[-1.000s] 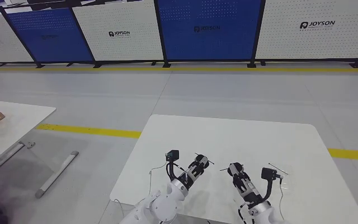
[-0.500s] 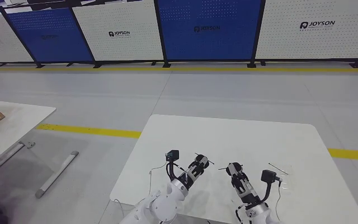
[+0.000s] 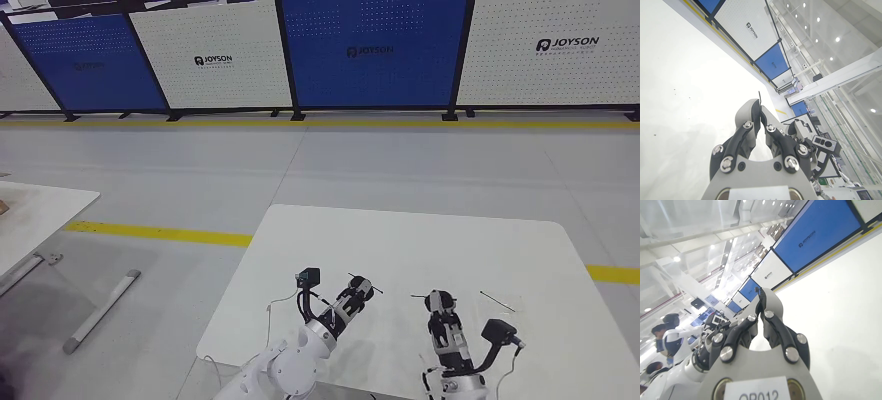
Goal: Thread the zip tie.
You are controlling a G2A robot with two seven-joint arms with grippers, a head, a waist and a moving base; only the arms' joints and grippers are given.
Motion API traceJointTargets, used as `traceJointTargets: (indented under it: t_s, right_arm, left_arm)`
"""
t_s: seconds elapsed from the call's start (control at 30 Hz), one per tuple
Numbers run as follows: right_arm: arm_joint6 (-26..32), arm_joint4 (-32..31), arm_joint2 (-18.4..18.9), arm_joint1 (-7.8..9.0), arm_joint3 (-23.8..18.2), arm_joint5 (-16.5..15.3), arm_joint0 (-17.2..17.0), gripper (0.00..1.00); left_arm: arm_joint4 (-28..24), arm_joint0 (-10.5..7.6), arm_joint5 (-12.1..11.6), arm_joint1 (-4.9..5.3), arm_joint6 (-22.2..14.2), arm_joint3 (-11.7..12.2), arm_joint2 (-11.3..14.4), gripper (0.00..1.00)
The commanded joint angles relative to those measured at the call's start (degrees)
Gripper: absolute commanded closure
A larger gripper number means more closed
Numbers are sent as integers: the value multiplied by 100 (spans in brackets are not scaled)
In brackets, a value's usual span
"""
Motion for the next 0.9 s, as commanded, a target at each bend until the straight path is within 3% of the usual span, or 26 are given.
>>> traceJointTargets:
  t_s: [0.0,0.6,0.87]
  right_arm:
    - [6,-4,-10,-4,1,-2,1,100]
    - [9,25,1,-8,-14,2,-1,100]
    - [-120,422,142,-124,-69,450,-2,100]
  left_arm:
    - [0,0,0,0,0,0,0,100]
    - [0,0,0,0,0,0,0,100]
    - [0,0,0,0,0,0,0,100]
